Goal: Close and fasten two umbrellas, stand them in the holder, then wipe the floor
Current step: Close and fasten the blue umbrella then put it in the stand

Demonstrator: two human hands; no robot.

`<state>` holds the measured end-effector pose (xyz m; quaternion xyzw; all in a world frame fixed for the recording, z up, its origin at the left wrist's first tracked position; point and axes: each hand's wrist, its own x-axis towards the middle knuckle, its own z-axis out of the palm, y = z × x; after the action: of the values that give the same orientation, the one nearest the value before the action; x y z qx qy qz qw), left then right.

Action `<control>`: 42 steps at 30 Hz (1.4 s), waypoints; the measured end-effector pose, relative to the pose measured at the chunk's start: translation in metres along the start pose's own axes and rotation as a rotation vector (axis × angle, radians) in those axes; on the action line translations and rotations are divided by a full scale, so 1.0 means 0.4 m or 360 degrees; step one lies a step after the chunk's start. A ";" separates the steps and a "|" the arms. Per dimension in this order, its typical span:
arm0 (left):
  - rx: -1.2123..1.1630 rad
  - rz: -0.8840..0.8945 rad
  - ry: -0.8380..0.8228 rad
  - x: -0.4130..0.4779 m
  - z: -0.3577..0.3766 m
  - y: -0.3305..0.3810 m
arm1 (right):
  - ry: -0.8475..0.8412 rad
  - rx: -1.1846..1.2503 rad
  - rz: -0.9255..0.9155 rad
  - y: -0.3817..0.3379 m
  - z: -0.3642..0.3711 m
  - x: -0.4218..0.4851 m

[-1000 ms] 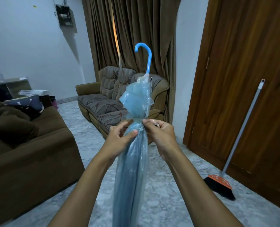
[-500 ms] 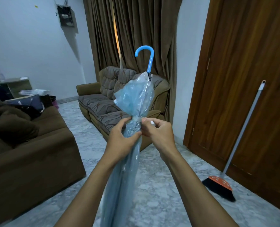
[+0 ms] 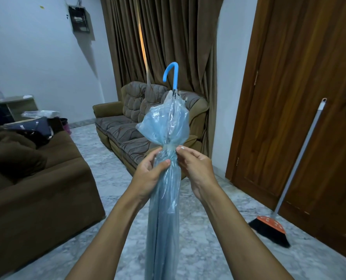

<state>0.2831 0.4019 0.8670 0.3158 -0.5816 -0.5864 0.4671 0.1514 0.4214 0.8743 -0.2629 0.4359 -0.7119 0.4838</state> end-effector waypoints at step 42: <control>0.0338 0.0237 0.0322 0.006 0.028 -0.006 | -0.0254 0.0021 0.0232 0.024 -0.023 -0.007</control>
<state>0.2717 0.4036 0.8665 0.3770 -0.6121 -0.4505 0.5295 0.1497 0.4257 0.8617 -0.2832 0.4094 -0.6545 0.5690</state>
